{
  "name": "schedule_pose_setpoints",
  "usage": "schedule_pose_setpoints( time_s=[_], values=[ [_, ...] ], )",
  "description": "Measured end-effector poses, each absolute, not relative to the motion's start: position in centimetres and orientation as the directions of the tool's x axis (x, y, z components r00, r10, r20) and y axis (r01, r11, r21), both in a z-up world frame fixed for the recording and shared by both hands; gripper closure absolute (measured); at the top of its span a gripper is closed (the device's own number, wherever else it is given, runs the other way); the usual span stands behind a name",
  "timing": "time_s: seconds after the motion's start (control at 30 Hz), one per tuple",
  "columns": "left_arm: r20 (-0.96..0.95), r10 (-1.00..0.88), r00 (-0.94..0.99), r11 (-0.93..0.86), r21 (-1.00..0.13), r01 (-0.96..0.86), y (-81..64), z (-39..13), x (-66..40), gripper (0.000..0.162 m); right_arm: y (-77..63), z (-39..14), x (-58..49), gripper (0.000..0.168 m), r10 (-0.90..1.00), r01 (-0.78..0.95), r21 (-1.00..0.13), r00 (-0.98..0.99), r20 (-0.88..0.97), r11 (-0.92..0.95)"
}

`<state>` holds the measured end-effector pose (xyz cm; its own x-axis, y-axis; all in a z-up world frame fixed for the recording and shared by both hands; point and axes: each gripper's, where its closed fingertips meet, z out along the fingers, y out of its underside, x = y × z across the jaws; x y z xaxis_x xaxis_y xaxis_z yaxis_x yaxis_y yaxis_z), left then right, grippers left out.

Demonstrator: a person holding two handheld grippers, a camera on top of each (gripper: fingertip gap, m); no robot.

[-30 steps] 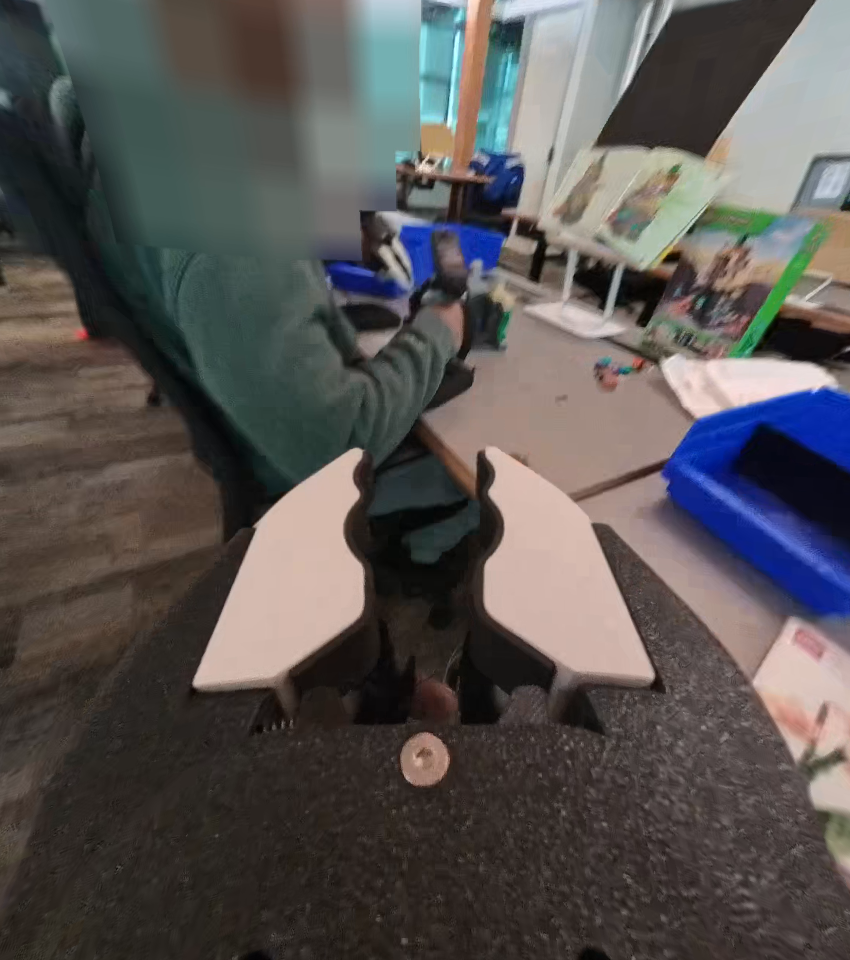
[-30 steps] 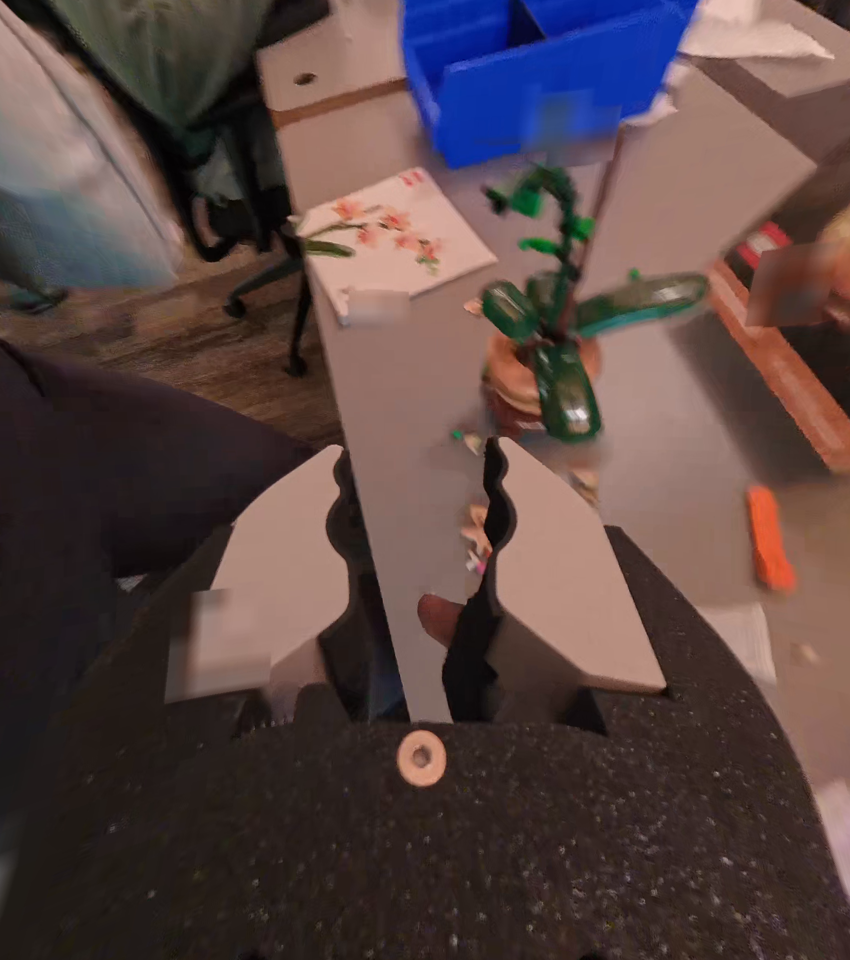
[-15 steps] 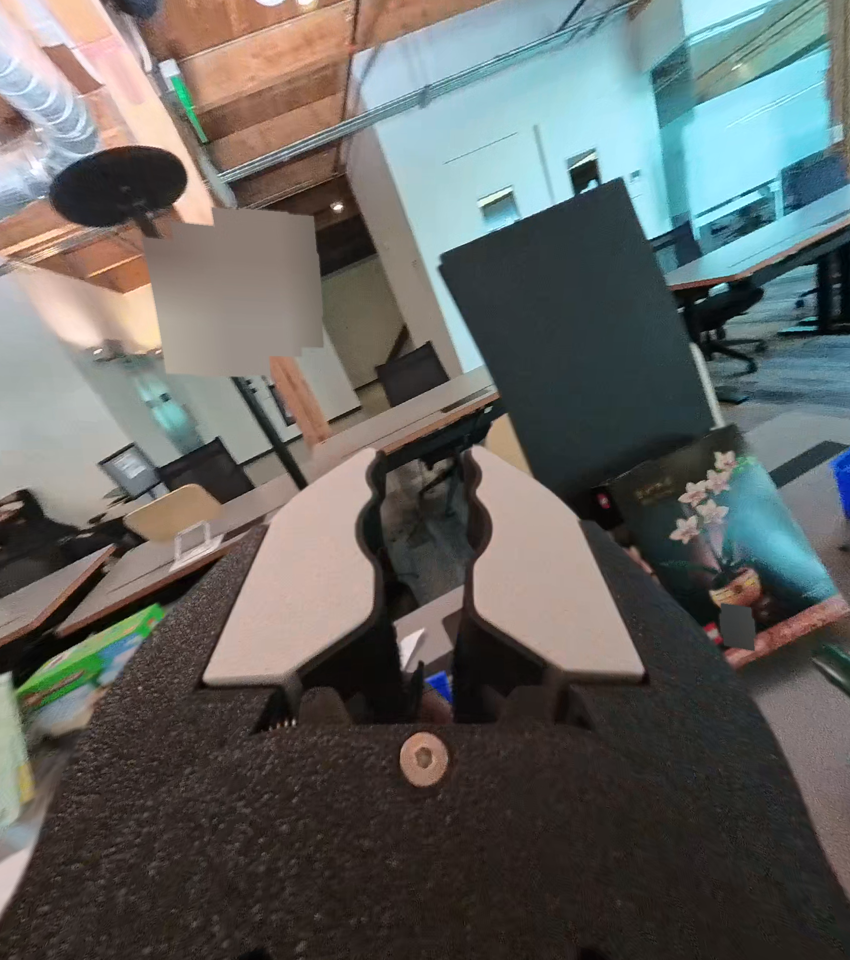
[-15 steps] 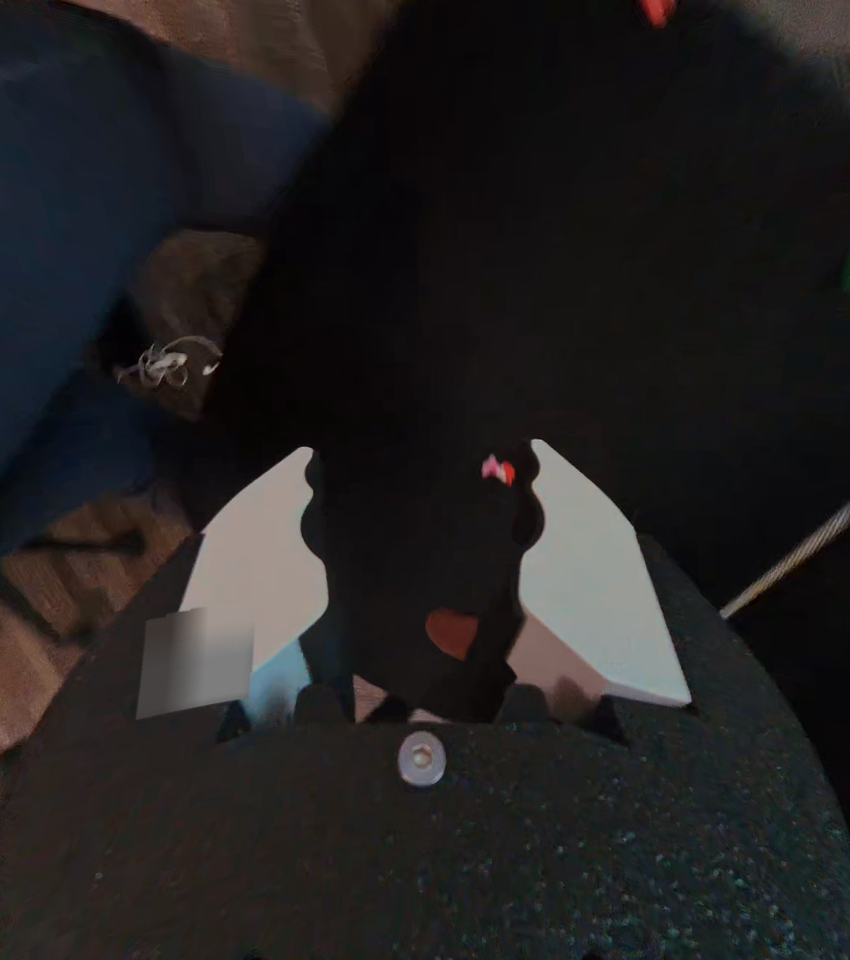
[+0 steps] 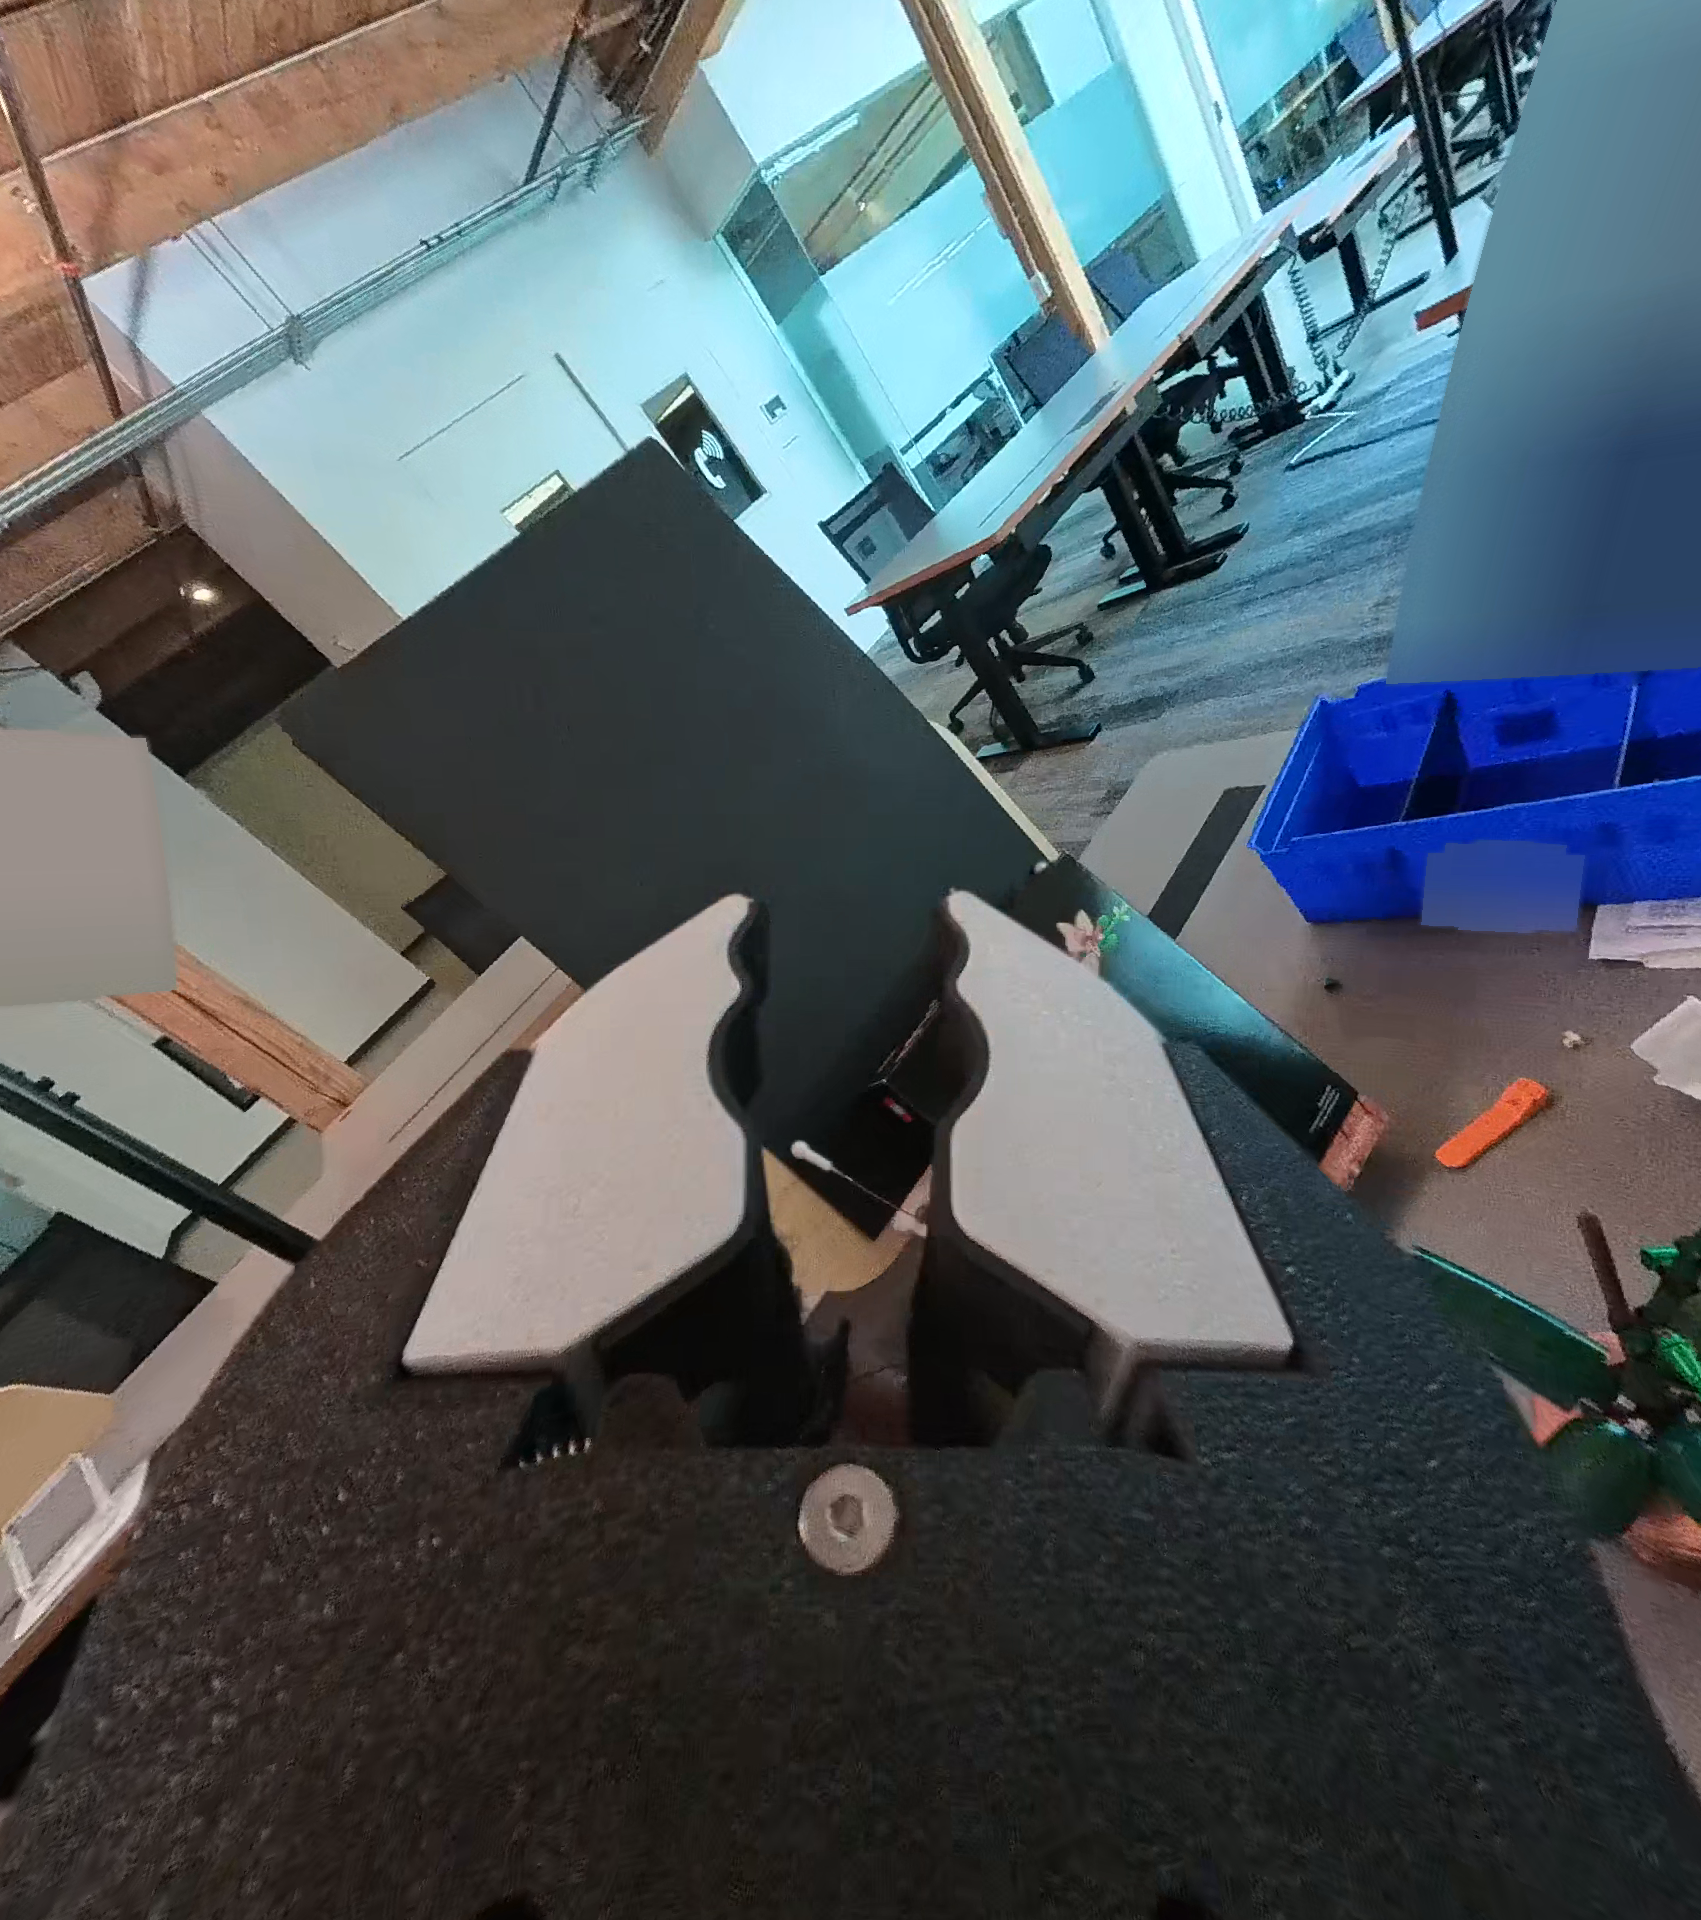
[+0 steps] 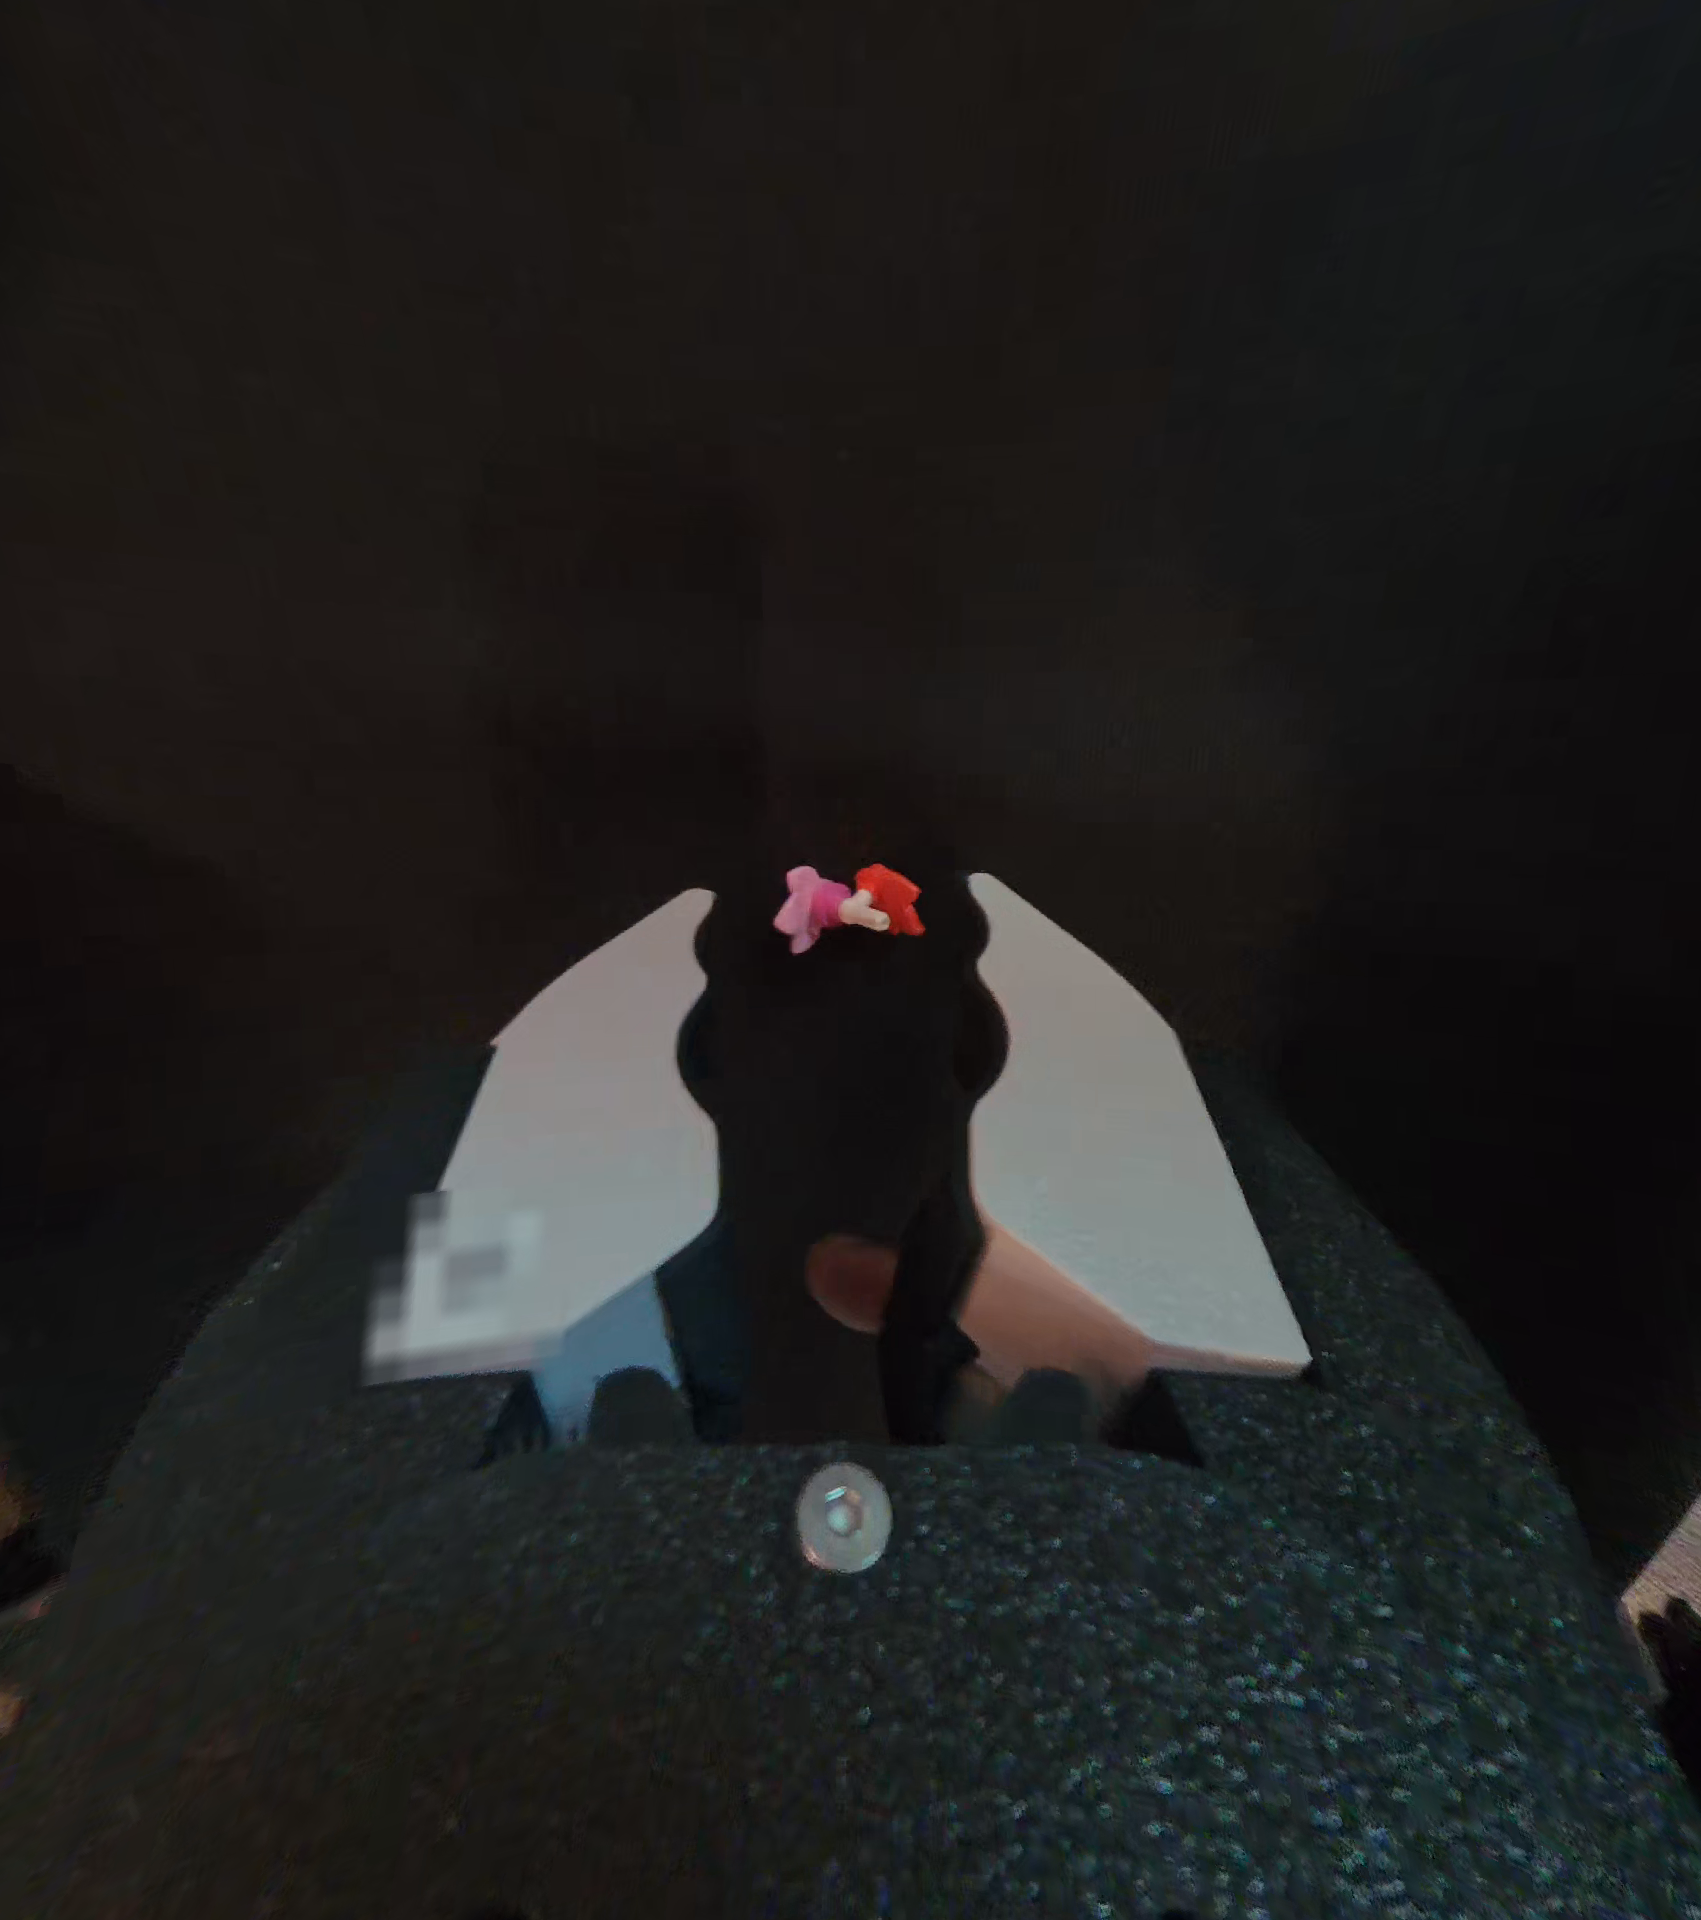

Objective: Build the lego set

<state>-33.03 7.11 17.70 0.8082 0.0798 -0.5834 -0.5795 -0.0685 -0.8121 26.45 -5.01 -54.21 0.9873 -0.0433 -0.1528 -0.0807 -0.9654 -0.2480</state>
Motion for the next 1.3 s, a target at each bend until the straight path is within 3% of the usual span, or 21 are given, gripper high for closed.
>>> schedule_pose_setpoints(
  time_s=[0.03,0.23,0.33,0.43,0.53,0.63,0.7,0.73,0.8,0.87,0.97,1.07,1.17,1.3],
  values=[
    [-0.586,0.084,0.806,-0.074,-0.810,-0.581,7.1,17.8,-33.1,0.133,-5.2,-54.7,26.4,0.135,-0.029,-0.061,-0.228,0.990,-0.140,-0.972],
    [-0.605,0.109,0.789,-0.099,-0.796,-0.597,6.8,18.6,-33.7,0.133,-4.0,-52.7,27.0,0.143,-0.056,-0.084,-0.261,0.992,-0.115,-0.962],
    [-0.602,0.134,0.787,-0.081,-0.798,-0.597,6.6,19.6,-33.9,0.133,3.3,-42.3,24.2,0.144,0.030,-0.065,-0.520,0.985,-0.172,-0.852],
    [-0.545,0.176,0.820,-0.026,-0.835,-0.550,6.9,20.6,-34.2,0.133,12.0,-27.3,15.0,0.143,0.351,0.062,-0.797,0.917,-0.193,-0.600],
    [-0.515,0.189,0.836,0.023,-0.849,-0.528,7.8,21.2,-34.0,0.133,17.5,-20.3,5.9,0.143,0.576,0.172,-0.890,0.809,-0.116,-0.422],
    [-0.491,0.203,0.847,0.070,-0.856,-0.512,8.2,22.1,-33.7,0.133,20.9,-22.8,0.7,0.142,0.631,0.275,-0.828,0.767,-0.117,-0.488],
    [-0.472,0.223,0.853,0.076,-0.864,-0.498,8.1,22.3,-34.1,0.133,21.6,-25.0,-0.5,0.106,0.626,0.319,-0.781,0.771,-0.117,-0.538],
    [-0.465,0.233,0.854,0.071,-0.868,-0.492,8.0,22.2,-34.4,0.134,21.8,-24.7,-0.5,0.099,0.609,0.288,-0.797,0.784,-0.123,-0.531],
    [-0.453,0.259,0.853,0.043,-0.877,-0.479,7.8,21.6,-35.4,0.134,21.8,-22.1,1.5,0.110,0.528,0.101,-0.881,0.829,-0.182,-0.462],
    [-0.429,0.278,0.859,0.026,-0.891,-0.454,8.0,21.1,-36.3,0.134,20.7,-21.7,6.5,0.112,0.355,-0.129,-0.883,0.881,-0.311,-0.452],
    [-0.403,0.272,0.874,0.013,-0.906,-0.422,9.4,20.5,-36.7,0.135,16.8,-29.3,18.1,0.106,-0.054,-0.336,-0.755,0.927,-0.372,-0.562],
    [-0.398,0.245,0.884,0.002,-0.911,-0.411,11.4,20.3,-36.5,0.135,12.2,-38.7,31.3,0.115,-0.394,-0.415,-0.679,0.898,-0.198,-0.606],
    [-0.346,0.241,0.907,0.014,-0.933,-0.360,13.1,20.8,-36.6,0.135,9.9,-46.1,37.6,0.115,-0.428,-0.396,-0.553,0.900,-0.078,-0.733],
    [-0.236,0.267,0.934,-0.033,-0.971,-0.236,14.7,20.3,-37.6,0.134,12.0,-50.0,39.6,0.116,-0.344,-0.323,-0.515,0.937,-0.056,-0.794]
  ],
)
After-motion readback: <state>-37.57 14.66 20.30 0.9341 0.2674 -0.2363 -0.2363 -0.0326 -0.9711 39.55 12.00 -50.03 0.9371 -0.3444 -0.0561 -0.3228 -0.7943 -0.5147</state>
